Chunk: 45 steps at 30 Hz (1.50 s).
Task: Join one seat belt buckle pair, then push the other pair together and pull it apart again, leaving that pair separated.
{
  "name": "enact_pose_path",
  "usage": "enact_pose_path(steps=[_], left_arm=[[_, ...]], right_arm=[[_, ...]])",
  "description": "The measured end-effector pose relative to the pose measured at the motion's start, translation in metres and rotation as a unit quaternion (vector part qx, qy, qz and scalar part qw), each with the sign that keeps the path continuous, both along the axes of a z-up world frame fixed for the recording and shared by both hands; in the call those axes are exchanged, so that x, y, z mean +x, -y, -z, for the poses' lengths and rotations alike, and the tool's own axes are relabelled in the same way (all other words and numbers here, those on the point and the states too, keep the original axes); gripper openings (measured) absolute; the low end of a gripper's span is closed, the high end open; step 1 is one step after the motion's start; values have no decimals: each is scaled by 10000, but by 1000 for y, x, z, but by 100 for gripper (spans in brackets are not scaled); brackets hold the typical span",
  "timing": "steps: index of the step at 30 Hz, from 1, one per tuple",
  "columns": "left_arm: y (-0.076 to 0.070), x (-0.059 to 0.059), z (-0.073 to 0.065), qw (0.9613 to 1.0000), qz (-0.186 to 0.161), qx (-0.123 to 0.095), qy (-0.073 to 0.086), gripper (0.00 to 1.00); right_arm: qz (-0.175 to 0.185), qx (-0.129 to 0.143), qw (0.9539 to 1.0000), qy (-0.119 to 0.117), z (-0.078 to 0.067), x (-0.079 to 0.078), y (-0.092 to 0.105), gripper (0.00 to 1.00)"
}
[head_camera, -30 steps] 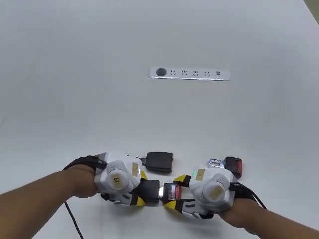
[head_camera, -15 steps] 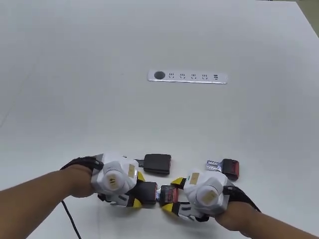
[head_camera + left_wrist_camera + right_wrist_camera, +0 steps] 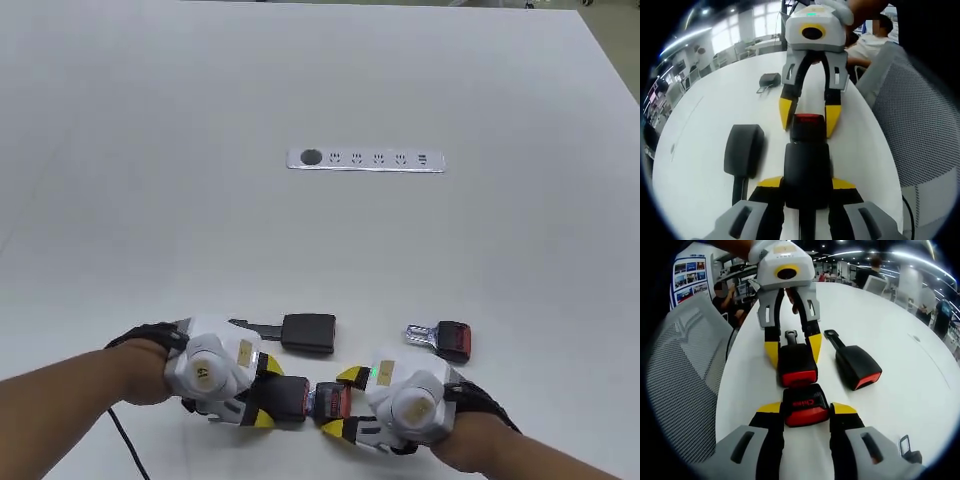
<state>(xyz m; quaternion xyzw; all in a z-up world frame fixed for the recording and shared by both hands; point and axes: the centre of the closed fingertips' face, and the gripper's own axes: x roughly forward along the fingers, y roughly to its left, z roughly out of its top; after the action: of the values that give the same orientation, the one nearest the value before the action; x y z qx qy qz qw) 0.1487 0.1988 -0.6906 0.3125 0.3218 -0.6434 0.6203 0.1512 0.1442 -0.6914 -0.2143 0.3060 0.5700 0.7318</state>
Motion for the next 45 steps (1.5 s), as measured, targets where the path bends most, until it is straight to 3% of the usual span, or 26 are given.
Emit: enact_pose_path(steps=[20, 45], left_arm=[[-2, 1, 1, 9997, -14, -206, -109, 33], [-2, 1, 2, 9996, -50, -227, -134, 33]], right_arm=[[-72, 200, 9997, 108, -4, -2, 0, 33], [-44, 319, 9994, 94, -9, -5, 0, 34]])
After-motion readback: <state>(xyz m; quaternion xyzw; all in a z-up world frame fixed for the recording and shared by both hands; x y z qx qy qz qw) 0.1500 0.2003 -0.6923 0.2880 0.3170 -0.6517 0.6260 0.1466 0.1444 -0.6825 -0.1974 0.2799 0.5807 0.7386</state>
